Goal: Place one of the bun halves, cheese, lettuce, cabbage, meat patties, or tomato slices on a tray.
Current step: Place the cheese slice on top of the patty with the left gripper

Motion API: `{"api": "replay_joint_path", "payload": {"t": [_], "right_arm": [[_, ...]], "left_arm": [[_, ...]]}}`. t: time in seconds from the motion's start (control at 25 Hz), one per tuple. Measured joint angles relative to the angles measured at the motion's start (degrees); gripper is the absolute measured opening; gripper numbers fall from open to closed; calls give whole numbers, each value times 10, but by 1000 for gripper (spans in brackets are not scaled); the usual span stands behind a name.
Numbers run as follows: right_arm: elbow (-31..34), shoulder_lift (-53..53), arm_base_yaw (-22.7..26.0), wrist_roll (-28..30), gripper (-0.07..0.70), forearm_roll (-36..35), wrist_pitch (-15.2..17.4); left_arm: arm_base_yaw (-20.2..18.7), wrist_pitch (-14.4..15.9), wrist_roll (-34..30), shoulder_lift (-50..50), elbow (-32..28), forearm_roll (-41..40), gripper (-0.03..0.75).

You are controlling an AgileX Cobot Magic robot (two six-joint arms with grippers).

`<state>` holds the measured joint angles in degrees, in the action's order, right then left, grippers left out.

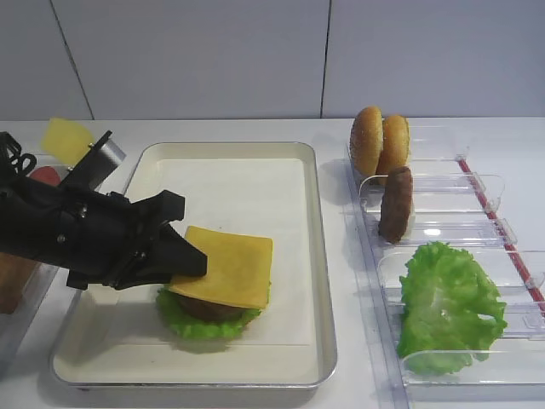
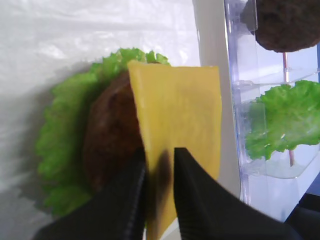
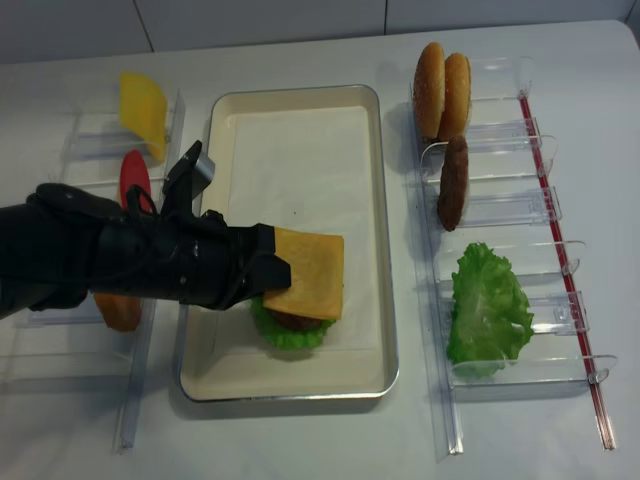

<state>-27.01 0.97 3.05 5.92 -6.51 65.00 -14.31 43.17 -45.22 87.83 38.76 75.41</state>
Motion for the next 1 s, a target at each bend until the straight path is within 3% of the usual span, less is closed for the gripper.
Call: {"api": "replay_joint_path", "payload": {"t": [0.36, 0.76, 1.0], "right_arm": [[0, 0, 0, 0, 327, 0, 0], [0, 0, 0, 0, 327, 0, 0], [0, 0, 0, 0, 327, 0, 0]], "left_arm": [[0, 0, 30, 0, 10, -27, 117], [0, 3, 160, 0, 72, -187, 119], [0, 48, 281, 0, 135, -340, 119]]}}
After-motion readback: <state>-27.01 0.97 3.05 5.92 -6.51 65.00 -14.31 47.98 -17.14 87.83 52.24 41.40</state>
